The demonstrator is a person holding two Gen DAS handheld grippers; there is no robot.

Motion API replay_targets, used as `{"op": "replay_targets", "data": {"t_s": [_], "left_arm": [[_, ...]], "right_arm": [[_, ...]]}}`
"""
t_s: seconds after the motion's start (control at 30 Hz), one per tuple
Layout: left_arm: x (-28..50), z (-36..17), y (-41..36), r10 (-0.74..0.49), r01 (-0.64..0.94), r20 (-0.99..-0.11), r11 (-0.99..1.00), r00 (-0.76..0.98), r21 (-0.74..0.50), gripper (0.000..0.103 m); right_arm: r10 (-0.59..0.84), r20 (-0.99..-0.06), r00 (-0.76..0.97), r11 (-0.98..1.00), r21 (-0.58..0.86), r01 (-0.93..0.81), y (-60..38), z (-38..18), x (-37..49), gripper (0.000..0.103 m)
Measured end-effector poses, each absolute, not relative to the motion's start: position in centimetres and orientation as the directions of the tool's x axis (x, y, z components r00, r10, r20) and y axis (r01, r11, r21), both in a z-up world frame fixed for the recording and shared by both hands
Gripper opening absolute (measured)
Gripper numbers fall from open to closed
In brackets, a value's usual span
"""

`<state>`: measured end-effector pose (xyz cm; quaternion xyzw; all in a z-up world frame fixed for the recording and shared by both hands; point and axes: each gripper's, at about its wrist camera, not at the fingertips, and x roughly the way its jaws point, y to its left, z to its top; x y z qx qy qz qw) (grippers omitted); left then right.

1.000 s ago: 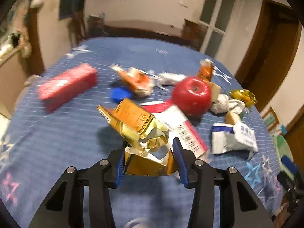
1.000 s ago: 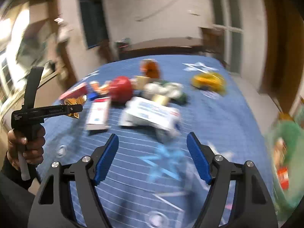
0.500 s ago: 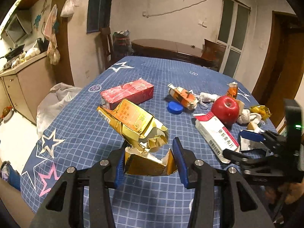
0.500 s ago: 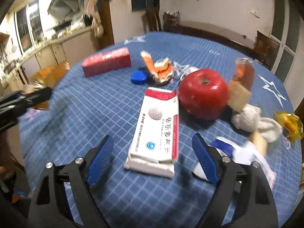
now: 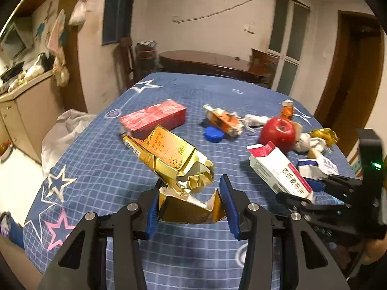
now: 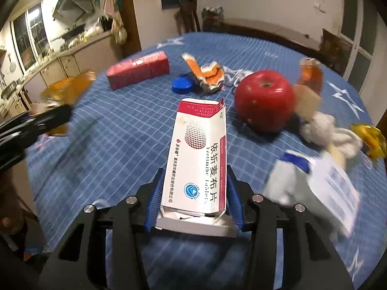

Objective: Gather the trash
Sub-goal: 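Grasp the crumpled gold wrapper with the left tool while the right tool grasps the white pill box, then carry the wrapper and pill box to the green bin and release both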

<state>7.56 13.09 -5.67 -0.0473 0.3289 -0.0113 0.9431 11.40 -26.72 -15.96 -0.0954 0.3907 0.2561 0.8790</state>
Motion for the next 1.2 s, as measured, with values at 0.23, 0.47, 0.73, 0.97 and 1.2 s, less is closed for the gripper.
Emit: {"op": "replay_targets", "data": {"t_s": [0.23,0.47,0.73,0.97,1.2], "left_arm": [[7.9,-4.8,8.5,-0.109,0.088,-0.605,0.994,0.788,-0.065,0.046],[8.0,-3.4,2.6,-0.196,0.213,-0.585,0.976,0.787,-0.04,0.046],[9.1,-1.8,-5.6,-0.312,0.369,-0.573,0.929,0.757,-0.019,0.046],[10.2,-0.9,-12.8,-0.388,0.477,-0.572,0.879,0.723,0.008,0.046],[10.7,-0.5,-20.5,-0.448,0.571,-0.559,0.819,0.698,0.057,0.046]], "right_arm": [[0.385,-0.633,0.672,0.898,0.09,-0.43,-32.6,-12.8,6.8,0.044],[0.326,-0.539,0.777,0.942,0.119,-0.313,-37.9,-10.3,3.1,0.043],[0.247,-0.492,0.835,0.969,0.148,-0.2,-43.1,-9.0,1.7,0.043],[0.159,-0.463,0.872,0.981,0.173,-0.087,-47.9,-8.5,0.6,0.044],[0.024,-0.436,0.9,0.984,0.168,0.055,-53.5,-8.0,-0.9,0.044]]}}
